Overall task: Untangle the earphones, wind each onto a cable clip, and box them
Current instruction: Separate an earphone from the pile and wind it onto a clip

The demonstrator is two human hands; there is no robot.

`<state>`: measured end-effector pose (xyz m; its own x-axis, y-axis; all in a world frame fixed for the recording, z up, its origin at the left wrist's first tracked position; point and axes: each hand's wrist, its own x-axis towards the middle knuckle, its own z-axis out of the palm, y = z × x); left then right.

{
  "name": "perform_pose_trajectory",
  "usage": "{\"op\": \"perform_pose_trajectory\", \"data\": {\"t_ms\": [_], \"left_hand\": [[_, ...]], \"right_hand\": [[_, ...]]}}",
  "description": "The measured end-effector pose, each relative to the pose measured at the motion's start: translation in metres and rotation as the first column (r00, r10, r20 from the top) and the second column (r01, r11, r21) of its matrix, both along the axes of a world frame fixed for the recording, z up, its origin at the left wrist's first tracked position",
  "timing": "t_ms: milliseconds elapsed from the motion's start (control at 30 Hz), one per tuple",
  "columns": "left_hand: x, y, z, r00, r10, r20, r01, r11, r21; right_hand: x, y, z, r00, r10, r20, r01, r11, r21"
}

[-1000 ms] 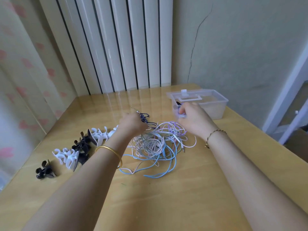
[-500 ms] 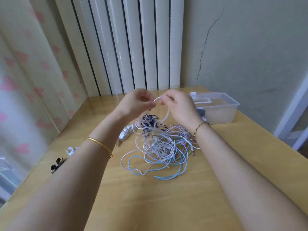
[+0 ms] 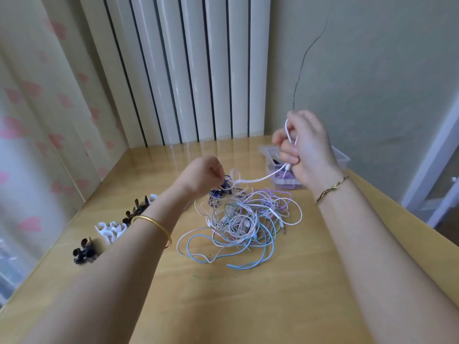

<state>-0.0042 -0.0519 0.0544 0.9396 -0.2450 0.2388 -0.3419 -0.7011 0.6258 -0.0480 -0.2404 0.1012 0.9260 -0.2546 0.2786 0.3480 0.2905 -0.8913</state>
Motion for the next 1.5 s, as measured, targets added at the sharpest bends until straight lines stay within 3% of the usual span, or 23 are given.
{"op": "perform_pose_trajectory", "data": {"t_ms": [33, 67, 133, 233, 300, 367, 400, 467, 533, 600, 667, 733, 800, 867, 1000, 1100, 1233, 1333, 1400, 1433, 1500], "left_hand": [[0.000, -0.001, -0.002, 1.000, 0.011, 0.006, -0.011, 1.000, -0.018], [0.001, -0.001, -0.003, 0.999, 0.033, 0.023, -0.032, 0.998, -0.049], [0.003, -0.002, -0.004, 0.995, 0.093, 0.034, -0.086, 0.983, -0.163], [0.001, -0.004, 0.003, 0.991, 0.108, -0.081, -0.134, 0.874, -0.466], [-0.003, -0.007, 0.009, 0.986, 0.093, -0.135, -0.157, 0.773, -0.615], [-0.008, -0.009, 0.015, 0.979, 0.100, -0.178, -0.199, 0.676, -0.710], [-0.008, -0.010, 0.018, 0.970, 0.103, -0.219, -0.234, 0.625, -0.745], [-0.010, -0.009, 0.021, 0.943, 0.085, -0.322, -0.311, 0.571, -0.760], [-0.014, -0.007, 0.022, 0.905, 0.023, -0.426, -0.348, 0.618, -0.705], [-0.020, -0.006, 0.021, 0.876, -0.078, -0.476, -0.295, 0.693, -0.657], [-0.022, -0.005, 0.021, 0.904, -0.141, -0.403, -0.160, 0.764, -0.626], [-0.024, -0.006, 0.022, 0.949, -0.226, -0.218, 0.057, 0.807, -0.588], [-0.027, -0.011, 0.026, 0.939, -0.338, -0.070, 0.256, 0.818, -0.516], [-0.032, -0.020, 0.031, 0.929, -0.369, -0.017, 0.325, 0.840, -0.434], [-0.032, -0.028, 0.035, 0.953, -0.303, 0.010, 0.289, 0.896, -0.337], [-0.026, -0.024, 0.029, 0.967, -0.252, -0.047, 0.198, 0.851, -0.486], [-0.026, -0.019, 0.025, 0.980, -0.177, -0.091, 0.079, 0.766, -0.637], [-0.022, -0.013, 0.020, 0.988, -0.113, -0.104, 0.012, 0.732, -0.681], [-0.018, -0.008, 0.017, 0.991, -0.071, -0.110, -0.027, 0.712, -0.702], [-0.015, -0.006, 0.016, 0.992, -0.051, -0.113, -0.047, 0.693, -0.719], [-0.012, -0.002, 0.015, 0.993, -0.019, -0.117, -0.076, 0.659, -0.749]], "right_hand": [[0.001, 0.000, -0.006, 0.996, -0.091, -0.009, 0.087, 0.972, -0.220], [0.002, 0.000, -0.013, 0.983, -0.181, 0.005, 0.162, 0.870, -0.466], [0.001, -0.001, -0.024, 0.961, -0.273, 0.035, 0.182, 0.535, -0.825], [-0.006, 0.002, -0.032, 0.962, -0.250, -0.112, -0.075, 0.152, -0.985], [-0.008, 0.005, -0.037, 0.963, -0.230, -0.138, -0.136, 0.025, -0.990], [-0.009, 0.005, -0.038, 0.977, -0.203, -0.070, -0.053, 0.084, -0.995], [-0.008, 0.004, -0.037, 0.982, -0.182, -0.044, -0.011, 0.179, -0.984], [-0.006, 0.003, -0.034, 0.996, -0.075, -0.046, -0.004, 0.487, -0.874], [-0.007, 0.002, -0.032, 0.999, 0.031, -0.041, -0.050, 0.760, -0.648], [-0.007, 0.001, -0.029, 0.998, 0.060, -0.012, -0.057, 0.858, -0.510], [-0.006, 0.001, -0.028, 0.996, 0.091, -0.011, -0.086, 0.887, -0.455], [-0.005, 0.003, -0.025, 0.992, 0.123, -0.011, -0.115, 0.889, -0.443], [-0.005, 0.006, -0.021, 0.991, 0.128, 0.034, -0.099, 0.884, -0.456], [-0.007, 0.007, -0.015, 0.989, 0.111, 0.096, -0.054, 0.884, -0.464], [-0.006, 0.005, -0.009, 0.988, 0.065, 0.138, -0.016, 0.943, -0.333], [-0.002, -0.005, -0.011, 0.995, 0.067, 0.079, -0.069, 0.997, 0.031], [-0.005, -0.015, -0.016, 0.970, 0.241, -0.026, -0.204, 0.870, 0.449], [-0.004, -0.020, -0.017, 0.976, 0.220, -0.002, -0.167, 0.747, 0.643], [-0.002, -0.030, -0.018, 0.989, 0.149, -0.024, -0.096, 0.743, 0.662], [0.000, -0.035, -0.019, 0.992, 0.118, -0.053, -0.062, 0.789, 0.611], [0.002, -0.042, -0.025, 0.990, -0.023, -0.139, 0.070, 0.936, 0.345]]}}
